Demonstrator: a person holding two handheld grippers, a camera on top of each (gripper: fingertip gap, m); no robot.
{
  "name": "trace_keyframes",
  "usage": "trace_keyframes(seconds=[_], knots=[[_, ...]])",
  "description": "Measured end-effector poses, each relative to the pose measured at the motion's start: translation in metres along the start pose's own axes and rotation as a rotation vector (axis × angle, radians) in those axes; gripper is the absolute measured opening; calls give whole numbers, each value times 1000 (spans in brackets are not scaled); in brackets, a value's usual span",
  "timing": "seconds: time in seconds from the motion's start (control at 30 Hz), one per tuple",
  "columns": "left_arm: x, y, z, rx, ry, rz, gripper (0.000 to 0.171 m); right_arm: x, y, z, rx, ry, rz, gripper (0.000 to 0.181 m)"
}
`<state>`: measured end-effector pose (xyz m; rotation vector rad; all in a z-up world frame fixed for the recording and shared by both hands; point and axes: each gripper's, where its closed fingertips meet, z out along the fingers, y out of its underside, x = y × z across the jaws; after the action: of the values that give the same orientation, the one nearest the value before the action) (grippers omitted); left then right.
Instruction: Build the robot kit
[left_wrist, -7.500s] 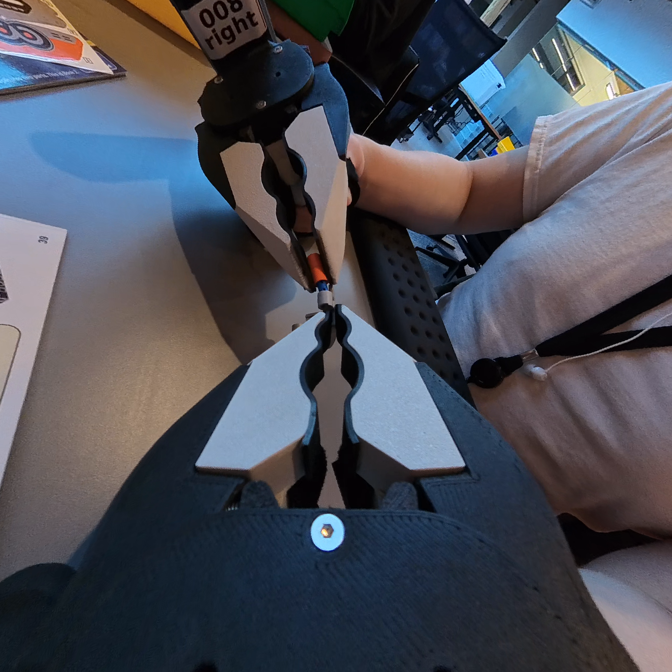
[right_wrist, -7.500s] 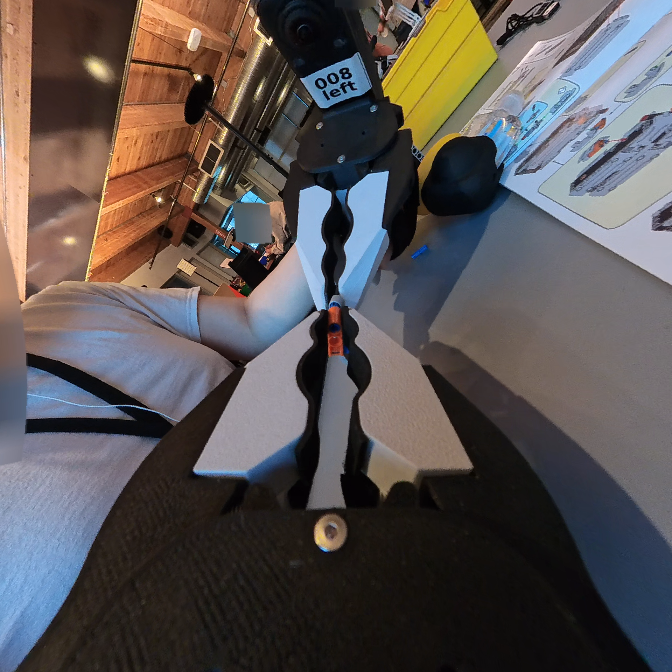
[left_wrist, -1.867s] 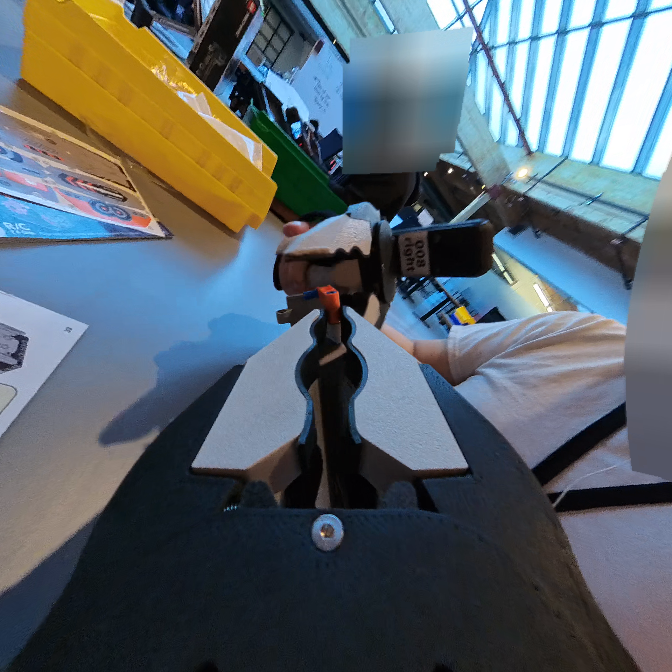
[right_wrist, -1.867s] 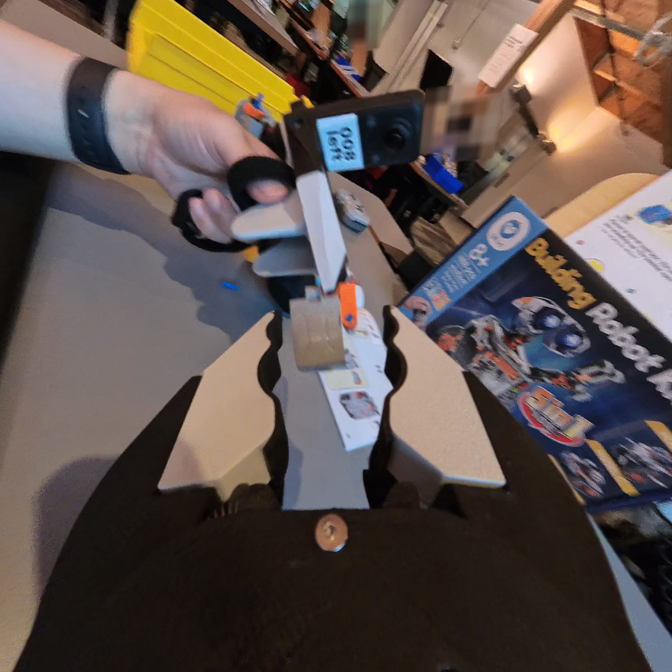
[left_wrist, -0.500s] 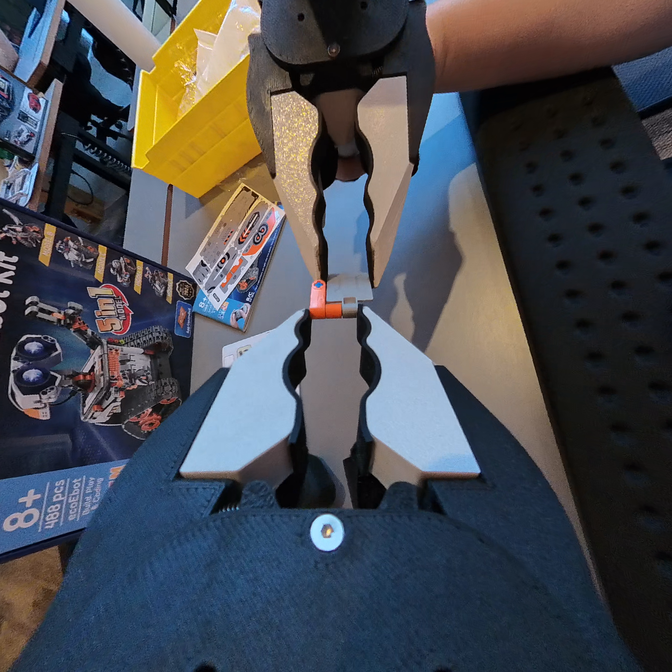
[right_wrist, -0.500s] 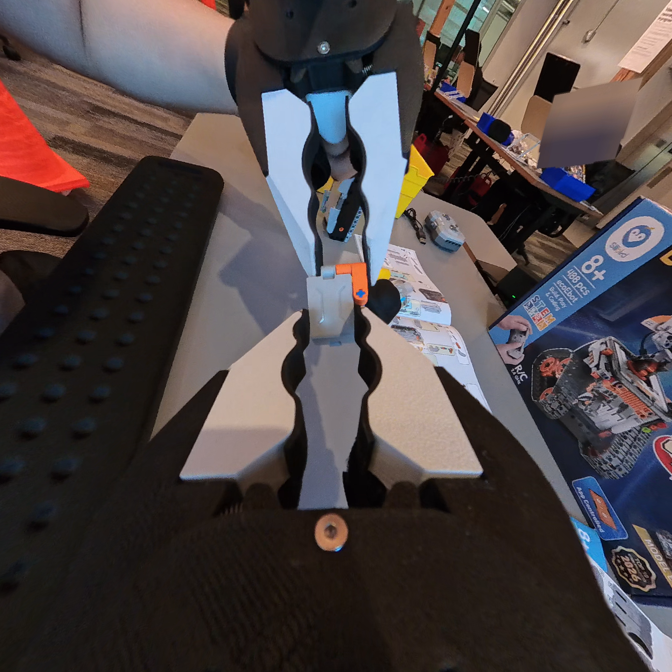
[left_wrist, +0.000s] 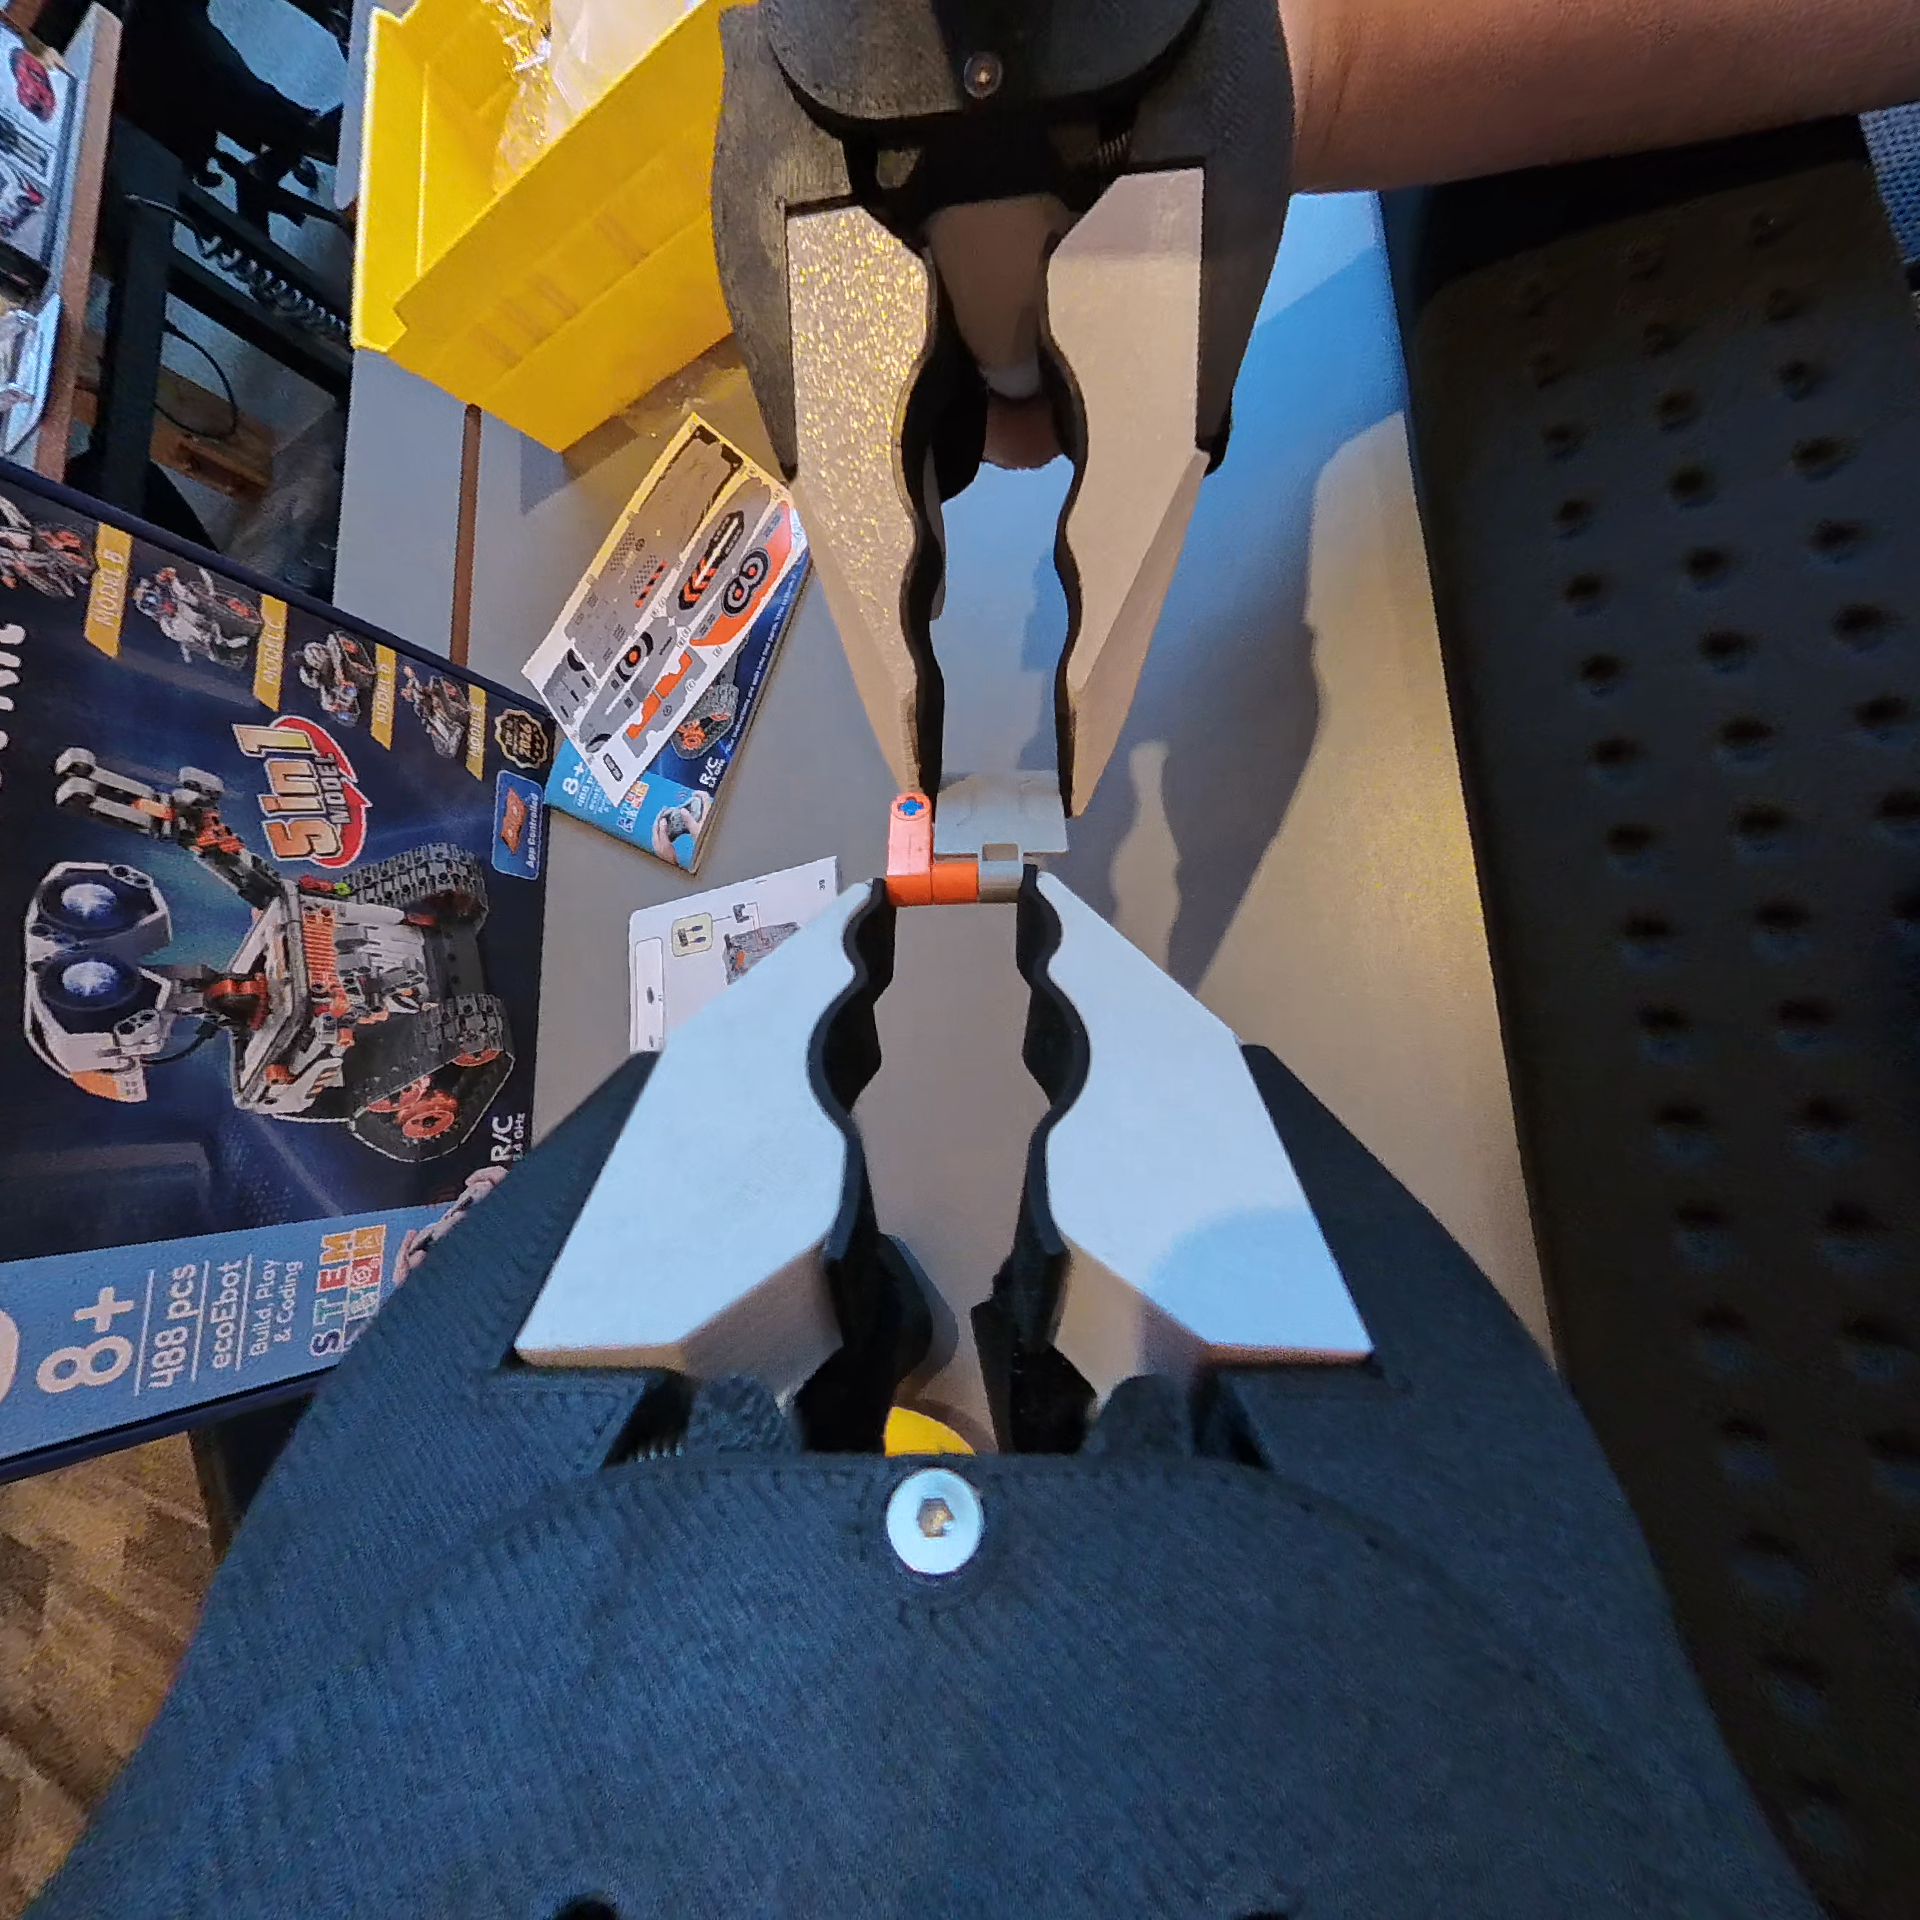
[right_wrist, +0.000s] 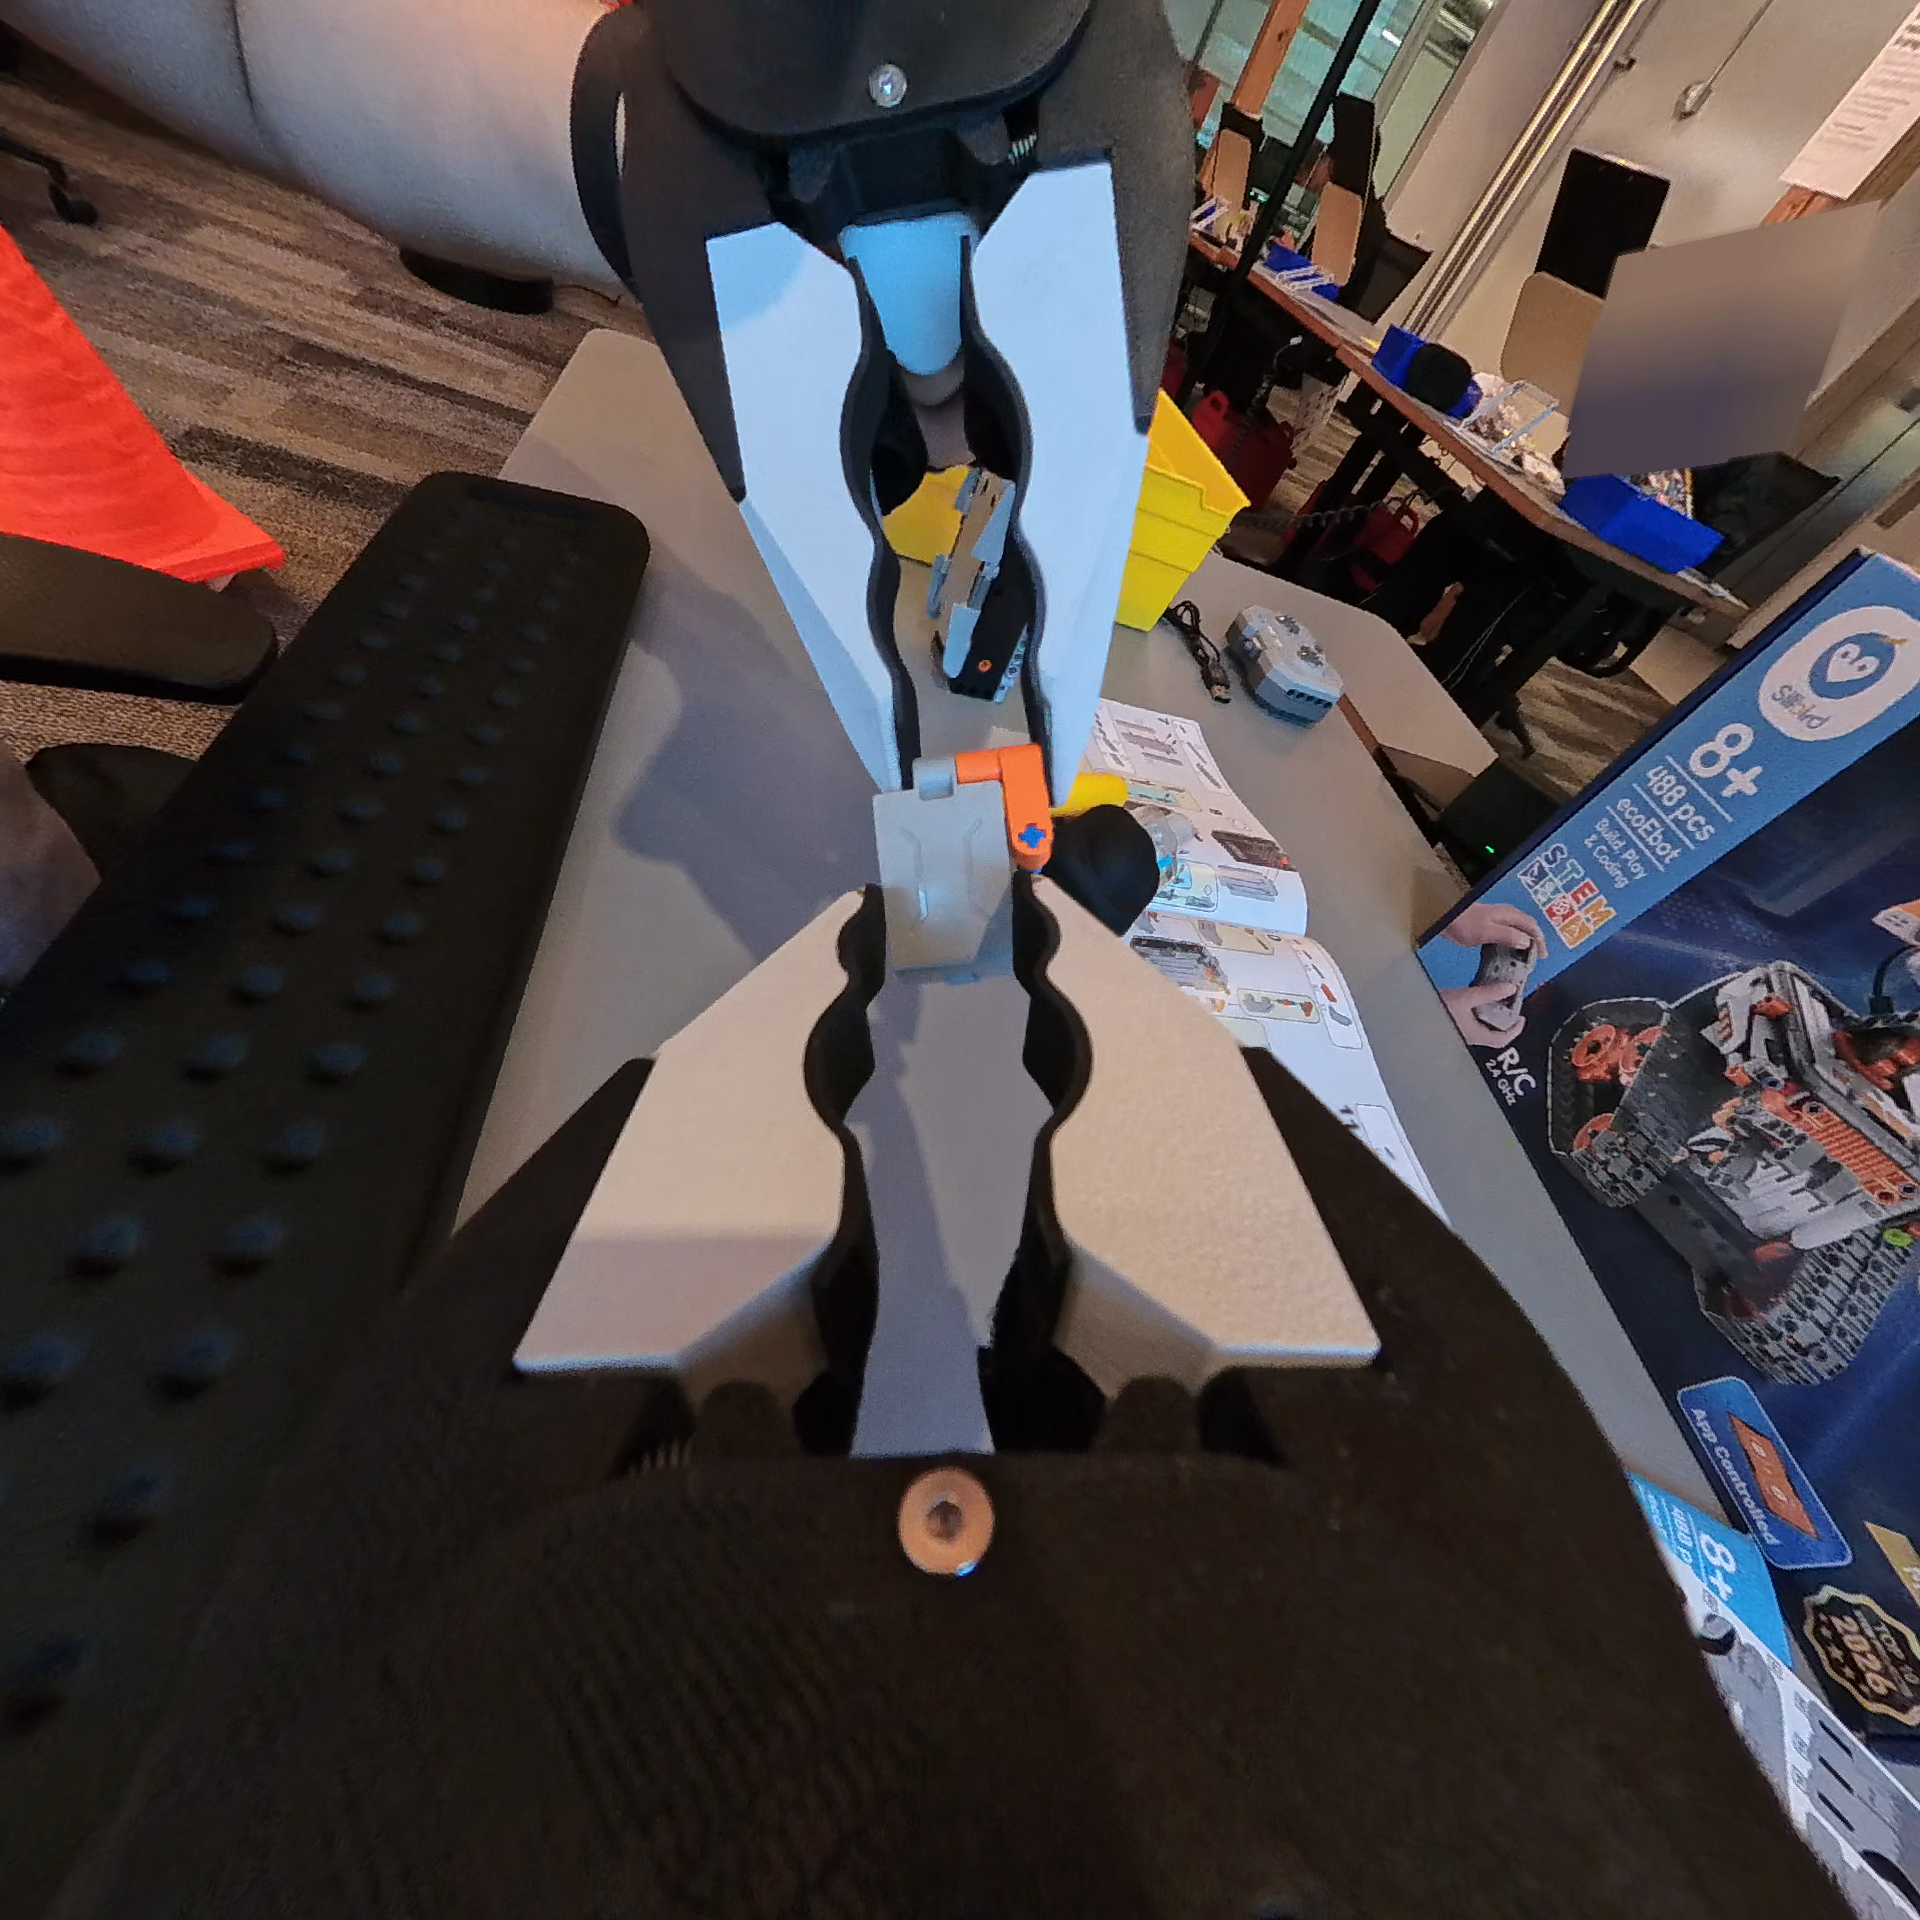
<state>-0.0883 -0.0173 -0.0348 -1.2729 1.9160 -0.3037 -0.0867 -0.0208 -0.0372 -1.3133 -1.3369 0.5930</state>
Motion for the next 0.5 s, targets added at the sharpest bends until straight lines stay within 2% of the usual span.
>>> trace_keyframes(seconds=[0.17, 0.33, 0.5], knots=[[3, 5, 3, -13, 8, -17, 23, -2, 6, 3, -30, -11, 1, 23], [1, 4, 0, 44, -52, -6, 23, -1, 1, 4, -14, -4, 5, 23], [17, 23, 6, 20, -5, -99, 22, -15, 16, 18, -93, -65, 6, 23]])
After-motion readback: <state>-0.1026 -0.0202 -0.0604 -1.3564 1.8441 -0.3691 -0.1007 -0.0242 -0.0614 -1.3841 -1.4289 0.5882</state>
